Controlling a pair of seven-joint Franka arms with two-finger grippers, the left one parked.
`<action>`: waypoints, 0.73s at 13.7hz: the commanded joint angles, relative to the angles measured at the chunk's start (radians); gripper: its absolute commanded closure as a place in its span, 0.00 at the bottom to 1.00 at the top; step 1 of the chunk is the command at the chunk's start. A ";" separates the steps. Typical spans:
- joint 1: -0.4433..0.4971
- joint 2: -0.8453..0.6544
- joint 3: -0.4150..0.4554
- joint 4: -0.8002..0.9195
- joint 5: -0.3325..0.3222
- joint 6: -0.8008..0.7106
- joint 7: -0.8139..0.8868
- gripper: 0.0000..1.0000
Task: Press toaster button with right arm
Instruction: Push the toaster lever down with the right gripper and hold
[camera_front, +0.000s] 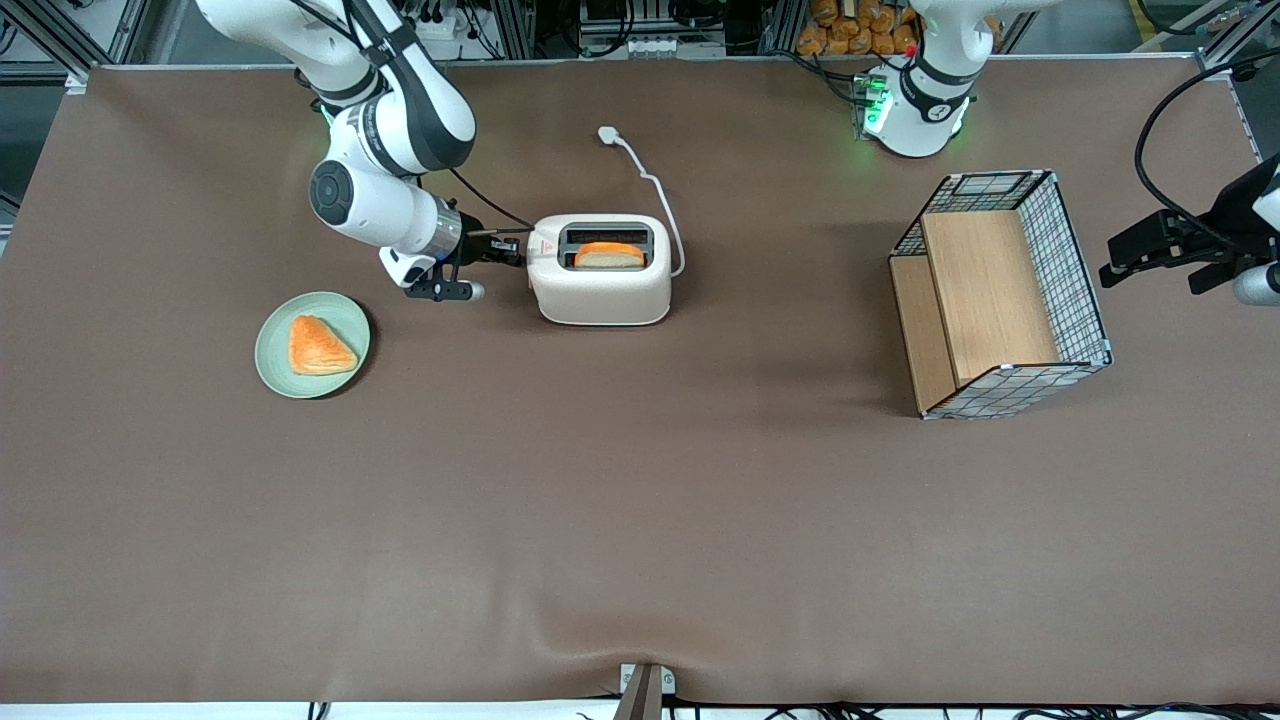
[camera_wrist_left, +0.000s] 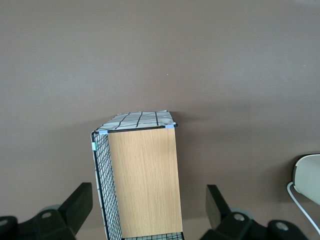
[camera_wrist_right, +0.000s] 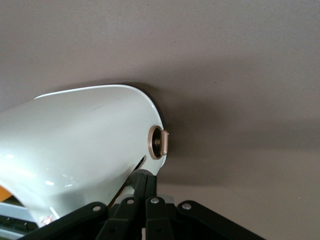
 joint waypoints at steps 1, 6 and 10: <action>0.019 0.042 -0.003 -0.023 0.030 0.077 -0.046 1.00; 0.036 0.062 -0.003 -0.023 0.032 0.106 -0.045 1.00; 0.048 0.077 -0.003 -0.023 0.032 0.130 -0.045 1.00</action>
